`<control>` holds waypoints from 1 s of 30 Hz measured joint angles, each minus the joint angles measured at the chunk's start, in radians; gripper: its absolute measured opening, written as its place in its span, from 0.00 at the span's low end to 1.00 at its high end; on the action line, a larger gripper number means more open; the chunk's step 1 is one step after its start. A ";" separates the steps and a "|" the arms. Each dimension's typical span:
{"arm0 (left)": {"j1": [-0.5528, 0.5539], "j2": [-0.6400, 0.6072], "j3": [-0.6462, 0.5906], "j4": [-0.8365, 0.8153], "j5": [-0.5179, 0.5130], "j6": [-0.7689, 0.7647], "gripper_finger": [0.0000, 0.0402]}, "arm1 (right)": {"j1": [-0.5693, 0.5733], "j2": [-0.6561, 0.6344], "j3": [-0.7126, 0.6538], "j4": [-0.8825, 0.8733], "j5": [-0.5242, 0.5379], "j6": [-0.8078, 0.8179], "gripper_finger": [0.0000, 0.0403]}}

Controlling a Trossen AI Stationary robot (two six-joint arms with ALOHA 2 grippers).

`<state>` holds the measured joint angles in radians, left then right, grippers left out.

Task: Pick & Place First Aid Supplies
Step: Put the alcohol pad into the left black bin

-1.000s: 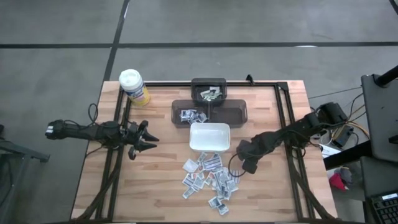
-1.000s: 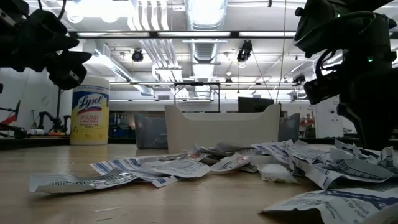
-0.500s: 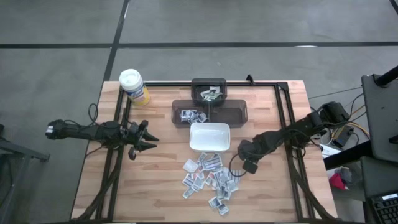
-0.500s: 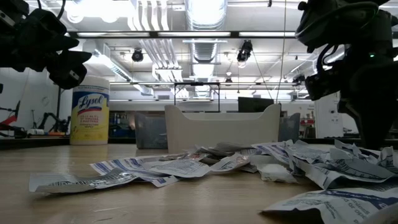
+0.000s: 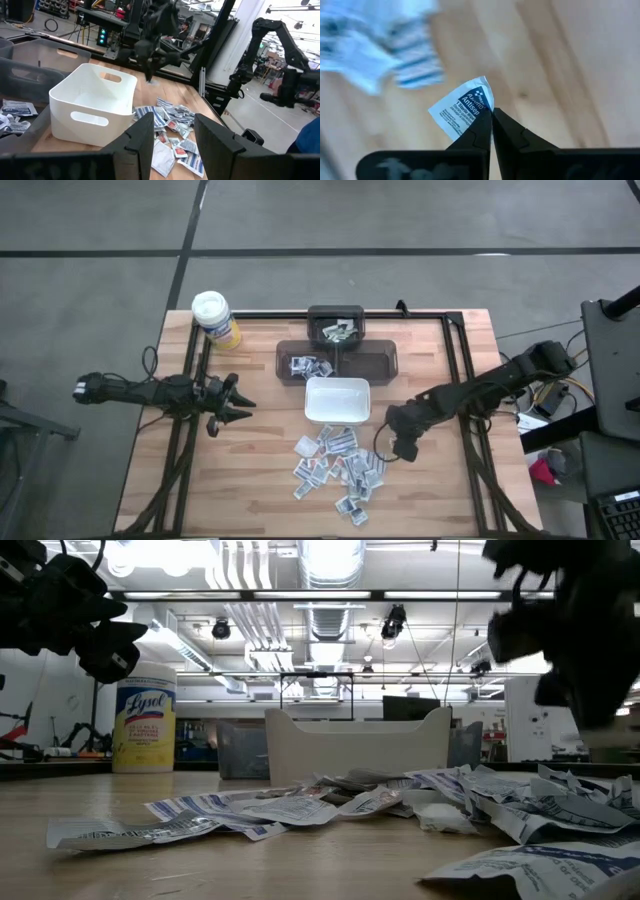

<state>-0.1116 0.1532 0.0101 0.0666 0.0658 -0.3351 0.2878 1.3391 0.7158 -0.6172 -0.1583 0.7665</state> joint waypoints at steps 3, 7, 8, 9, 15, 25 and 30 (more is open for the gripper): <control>0.000 0.000 0.000 0.000 0.000 -0.001 0.34 | 0.000 -0.073 0.003 0.058 -0.007 -0.033 0.02; 0.000 0.000 0.000 0.000 0.000 -0.002 0.34 | 0.000 -0.159 0.014 0.160 -0.002 -0.094 0.02; 0.000 0.000 0.000 0.000 0.000 -0.002 0.34 | 0.000 -0.178 0.014 0.192 0.000 -0.110 0.02; 0.000 0.000 0.000 0.000 0.000 -0.002 0.34 | 0.000 -0.193 0.014 0.221 0.000 -0.126 0.02; 0.000 0.000 0.000 0.000 0.000 -0.007 0.34 | -0.005 -0.225 0.014 0.399 0.004 -0.221 0.02; 0.000 0.000 0.000 0.000 0.000 -0.008 0.34 | -0.172 -0.183 0.014 0.666 0.125 -0.403 0.02; 0.000 0.000 0.000 0.000 0.000 0.016 0.34 | -0.312 -0.116 0.046 0.701 0.146 -0.425 0.02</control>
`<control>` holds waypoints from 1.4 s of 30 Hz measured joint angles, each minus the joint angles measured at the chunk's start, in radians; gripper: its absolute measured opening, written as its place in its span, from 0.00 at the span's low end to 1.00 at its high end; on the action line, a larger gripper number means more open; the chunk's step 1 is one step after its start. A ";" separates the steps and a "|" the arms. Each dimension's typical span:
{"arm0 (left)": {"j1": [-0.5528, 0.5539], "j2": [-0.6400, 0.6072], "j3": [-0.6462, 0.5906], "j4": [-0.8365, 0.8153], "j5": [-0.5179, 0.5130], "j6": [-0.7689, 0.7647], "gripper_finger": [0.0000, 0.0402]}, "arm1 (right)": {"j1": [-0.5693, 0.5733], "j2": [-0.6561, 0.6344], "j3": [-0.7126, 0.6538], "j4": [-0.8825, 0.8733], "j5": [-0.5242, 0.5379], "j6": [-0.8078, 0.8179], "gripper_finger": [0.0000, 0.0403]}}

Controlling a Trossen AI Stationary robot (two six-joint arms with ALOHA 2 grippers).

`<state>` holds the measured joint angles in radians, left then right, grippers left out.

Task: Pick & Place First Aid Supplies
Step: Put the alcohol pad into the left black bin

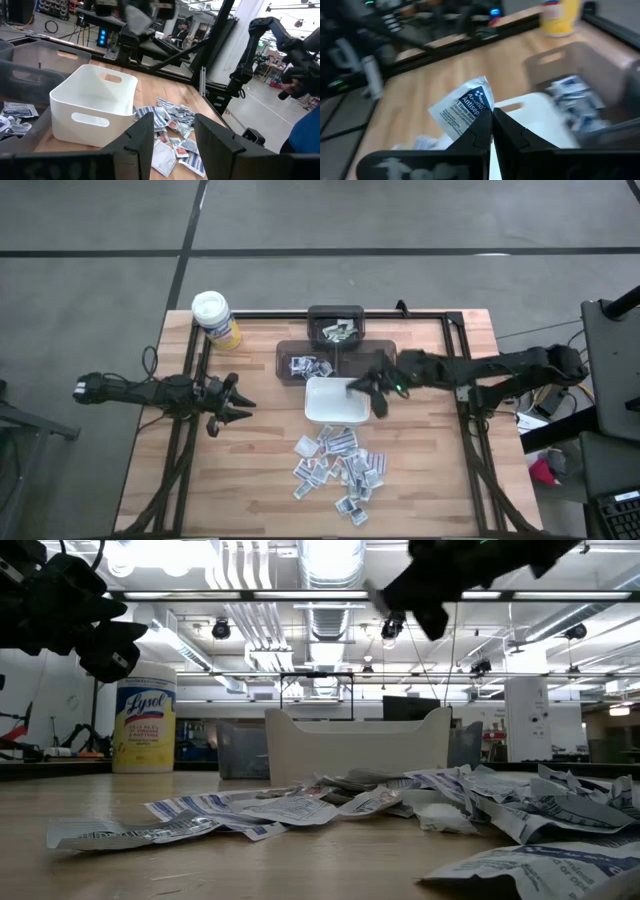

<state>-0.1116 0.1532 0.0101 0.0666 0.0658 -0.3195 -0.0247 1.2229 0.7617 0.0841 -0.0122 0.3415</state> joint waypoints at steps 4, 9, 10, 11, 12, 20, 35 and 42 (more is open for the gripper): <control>0.000 0.000 0.000 0.000 -0.003 0.004 0.34 | -0.094 0.101 0.087 -0.007 -0.002 -0.025 0.02; 0.000 0.000 0.000 0.000 -0.004 0.003 0.34 | -0.173 0.250 0.281 -0.129 -0.010 -0.119 0.02; 0.000 0.000 0.000 0.000 -0.004 0.003 0.34 | -0.185 0.282 0.328 -0.175 -0.011 -0.141 0.02; 0.000 0.000 0.000 0.000 -0.004 0.003 0.34 | -0.195 0.316 0.377 -0.230 -0.011 -0.165 0.02; 0.000 0.000 0.000 0.000 -0.004 0.003 0.34 | -0.205 0.351 0.424 -0.280 -0.011 -0.191 0.02; 0.000 0.000 0.000 0.000 -0.004 0.004 0.34 | -0.263 0.618 0.751 -0.558 -0.015 -0.338 0.02; 0.000 0.000 0.000 -0.001 -0.004 0.005 0.34 | -0.316 0.978 0.992 -0.688 -0.094 -0.363 0.02; 0.000 0.000 0.000 0.000 -0.004 0.006 0.34 | -0.317 1.043 1.109 -0.776 -0.094 -0.368 0.02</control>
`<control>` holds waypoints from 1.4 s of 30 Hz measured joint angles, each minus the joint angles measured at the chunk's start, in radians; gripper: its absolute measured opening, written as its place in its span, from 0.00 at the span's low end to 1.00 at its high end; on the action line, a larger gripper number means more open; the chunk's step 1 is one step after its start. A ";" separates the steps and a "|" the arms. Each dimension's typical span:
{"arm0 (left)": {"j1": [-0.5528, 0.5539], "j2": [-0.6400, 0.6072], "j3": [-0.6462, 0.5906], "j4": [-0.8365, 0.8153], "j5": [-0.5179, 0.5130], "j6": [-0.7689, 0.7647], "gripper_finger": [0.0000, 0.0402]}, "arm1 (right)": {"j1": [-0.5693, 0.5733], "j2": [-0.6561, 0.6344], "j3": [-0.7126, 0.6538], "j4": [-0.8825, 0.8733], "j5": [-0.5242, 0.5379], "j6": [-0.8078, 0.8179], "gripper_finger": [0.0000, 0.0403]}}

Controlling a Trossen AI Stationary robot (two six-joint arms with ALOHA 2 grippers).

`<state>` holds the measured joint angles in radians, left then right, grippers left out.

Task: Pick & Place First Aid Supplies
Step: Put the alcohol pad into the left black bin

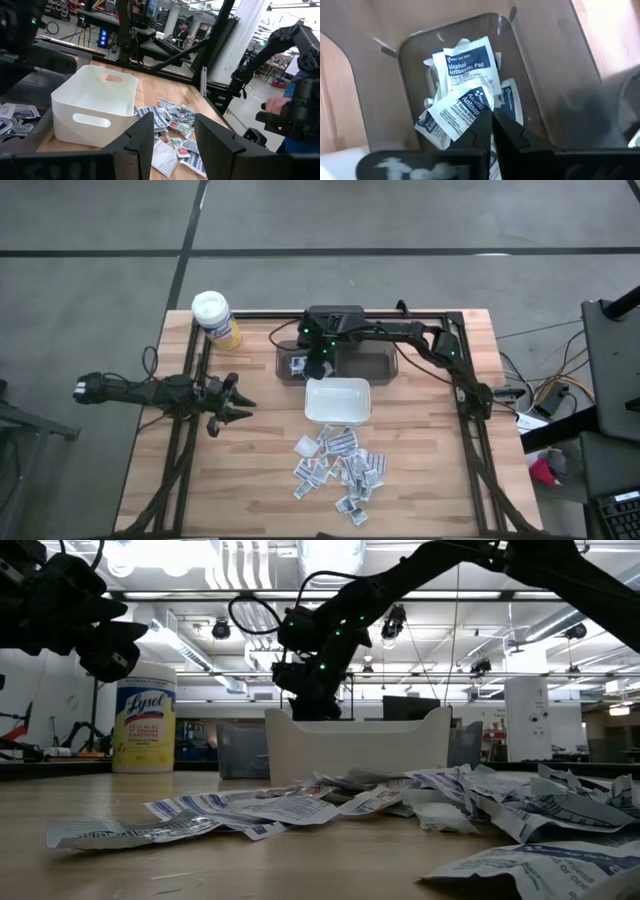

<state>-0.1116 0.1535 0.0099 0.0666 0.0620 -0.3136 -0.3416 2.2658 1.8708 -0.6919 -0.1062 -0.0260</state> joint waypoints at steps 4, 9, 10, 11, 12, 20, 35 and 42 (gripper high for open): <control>0.000 0.000 0.000 -0.001 0.000 0.000 0.34 | 0.000 0.030 0.054 -0.030 0.000 -0.003 0.02; 0.000 0.000 0.000 0.000 0.000 0.001 0.34 | -0.004 0.056 0.100 -0.072 0.000 -0.004 0.03; 0.000 0.001 0.000 -0.001 0.000 0.000 0.34 | -0.005 0.056 0.101 -0.076 0.000 -0.004 0.04; 0.000 0.001 0.000 0.000 0.000 0.000 0.34 | -0.007 0.056 0.101 -0.084 0.000 -0.006 0.06; 0.000 0.001 0.000 0.000 0.000 0.000 0.34 | -0.009 0.055 0.100 -0.088 0.000 -0.007 0.08; 0.000 0.001 0.000 0.000 0.000 0.000 0.34 | -0.020 0.038 0.103 -0.144 0.001 -0.036 0.22; 0.000 0.002 0.000 0.000 0.000 0.007 0.34 | 0.023 -0.179 0.102 -0.343 -0.001 -0.041 0.20; 0.000 0.003 0.000 0.000 0.000 0.007 0.34 | 0.086 -0.347 0.032 -0.428 -0.007 -0.101 0.17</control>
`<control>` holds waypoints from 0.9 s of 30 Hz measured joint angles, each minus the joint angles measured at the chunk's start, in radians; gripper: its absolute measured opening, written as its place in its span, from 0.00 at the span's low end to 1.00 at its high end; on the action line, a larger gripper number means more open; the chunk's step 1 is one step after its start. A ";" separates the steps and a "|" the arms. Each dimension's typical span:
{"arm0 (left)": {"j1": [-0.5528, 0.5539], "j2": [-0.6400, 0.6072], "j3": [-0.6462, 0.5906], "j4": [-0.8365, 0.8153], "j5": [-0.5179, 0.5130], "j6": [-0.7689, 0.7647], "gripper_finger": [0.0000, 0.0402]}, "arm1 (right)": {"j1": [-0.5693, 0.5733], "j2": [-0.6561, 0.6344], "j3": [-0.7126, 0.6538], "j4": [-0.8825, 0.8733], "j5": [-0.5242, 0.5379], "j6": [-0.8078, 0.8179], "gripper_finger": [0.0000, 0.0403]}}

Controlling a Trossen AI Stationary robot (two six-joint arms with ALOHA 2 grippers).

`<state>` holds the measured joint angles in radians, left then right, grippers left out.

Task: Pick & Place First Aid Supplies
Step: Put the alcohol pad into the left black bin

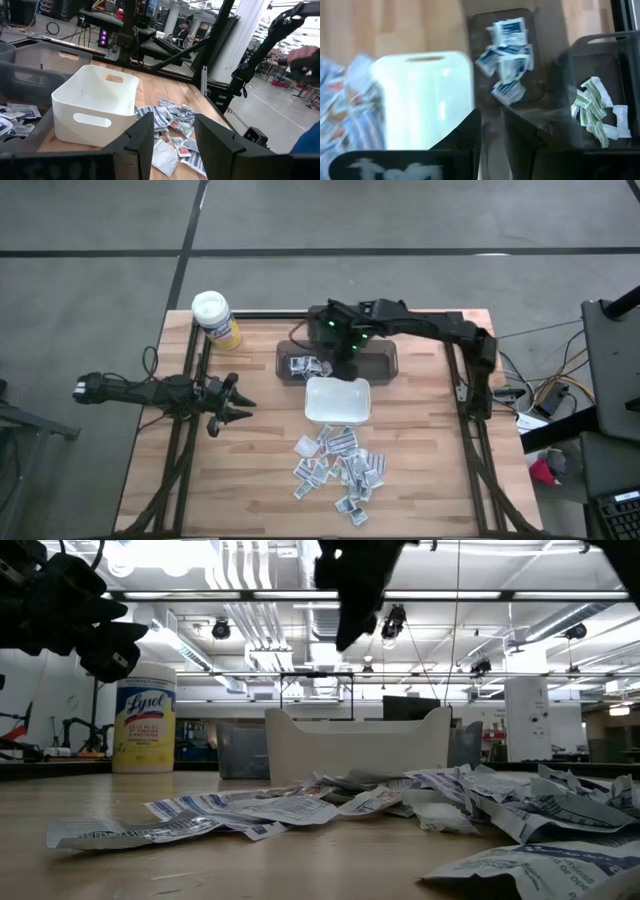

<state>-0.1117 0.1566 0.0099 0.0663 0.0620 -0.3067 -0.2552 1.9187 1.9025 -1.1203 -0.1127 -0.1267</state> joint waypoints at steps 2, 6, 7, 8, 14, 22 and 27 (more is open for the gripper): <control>0.000 0.000 0.000 0.000 0.000 0.000 0.34 | 0.022 -0.061 -0.048 -0.005 -0.001 -0.009 0.17; 0.000 0.001 0.000 0.000 0.000 -0.005 0.34 | 0.063 -0.189 -0.162 -0.006 -0.002 0.066 0.18; 0.000 0.001 0.000 0.000 0.000 -0.006 0.34 | 0.076 -0.221 -0.191 -0.006 -0.001 0.101 0.18; 0.000 0.001 0.000 0.000 0.000 -0.006 0.34 | 0.089 -0.253 -0.219 -0.003 -0.001 0.139 0.18; 0.000 0.001 0.000 0.000 0.000 -0.006 0.34 | 0.226 -0.428 -0.393 0.067 -0.001 0.359 0.17; 0.000 0.001 0.000 0.000 0.000 -0.008 0.34 | 0.496 -0.551 -0.570 0.289 0.000 0.538 0.14; 0.000 0.001 0.000 0.000 0.000 -0.008 0.34 | 0.616 -0.525 -0.600 0.296 0.004 0.624 0.14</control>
<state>-0.1120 0.1577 0.0097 0.0662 0.0620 -0.3145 0.3607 1.3940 1.3027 -0.8238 -0.1090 0.4978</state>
